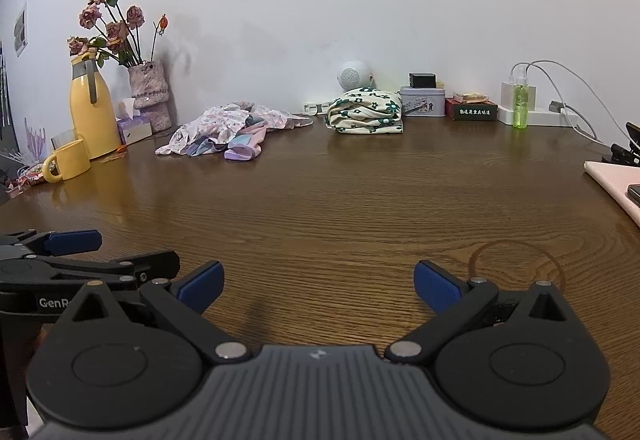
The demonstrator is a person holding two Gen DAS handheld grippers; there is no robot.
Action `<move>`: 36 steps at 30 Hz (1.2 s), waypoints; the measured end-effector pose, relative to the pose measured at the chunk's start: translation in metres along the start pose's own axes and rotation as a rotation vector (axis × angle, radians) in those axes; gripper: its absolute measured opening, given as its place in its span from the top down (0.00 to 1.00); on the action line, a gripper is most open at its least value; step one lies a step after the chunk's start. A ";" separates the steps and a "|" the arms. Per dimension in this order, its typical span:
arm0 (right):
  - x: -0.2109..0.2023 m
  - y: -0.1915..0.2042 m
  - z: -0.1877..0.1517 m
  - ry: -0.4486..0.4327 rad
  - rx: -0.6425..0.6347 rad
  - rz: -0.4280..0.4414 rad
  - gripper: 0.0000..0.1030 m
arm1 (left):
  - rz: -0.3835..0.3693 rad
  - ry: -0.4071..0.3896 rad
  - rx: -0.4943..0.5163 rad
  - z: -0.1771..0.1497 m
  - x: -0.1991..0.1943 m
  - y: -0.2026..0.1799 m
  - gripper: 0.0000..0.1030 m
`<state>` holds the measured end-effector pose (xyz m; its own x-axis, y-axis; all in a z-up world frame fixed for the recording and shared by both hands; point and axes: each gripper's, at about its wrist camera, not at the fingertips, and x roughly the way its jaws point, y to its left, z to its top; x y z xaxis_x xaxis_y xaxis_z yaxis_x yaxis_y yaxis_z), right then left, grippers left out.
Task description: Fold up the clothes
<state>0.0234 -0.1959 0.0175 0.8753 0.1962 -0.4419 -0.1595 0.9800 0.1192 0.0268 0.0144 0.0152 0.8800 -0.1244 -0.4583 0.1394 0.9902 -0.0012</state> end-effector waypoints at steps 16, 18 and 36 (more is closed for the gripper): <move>0.000 0.000 0.000 -0.003 0.003 0.002 0.00 | -0.004 -0.005 0.002 -0.001 -0.001 0.000 0.00; 0.000 0.000 0.000 -0.003 0.003 0.002 0.00 | -0.004 -0.005 0.001 -0.001 -0.001 0.000 0.00; -0.001 0.000 0.000 -0.003 0.002 0.002 0.00 | -0.011 -0.006 0.004 -0.001 0.000 0.001 0.00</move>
<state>0.0231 -0.1960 0.0181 0.8762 0.1983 -0.4393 -0.1604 0.9794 0.1223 0.0264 0.0157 0.0147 0.8812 -0.1354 -0.4529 0.1507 0.9886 -0.0023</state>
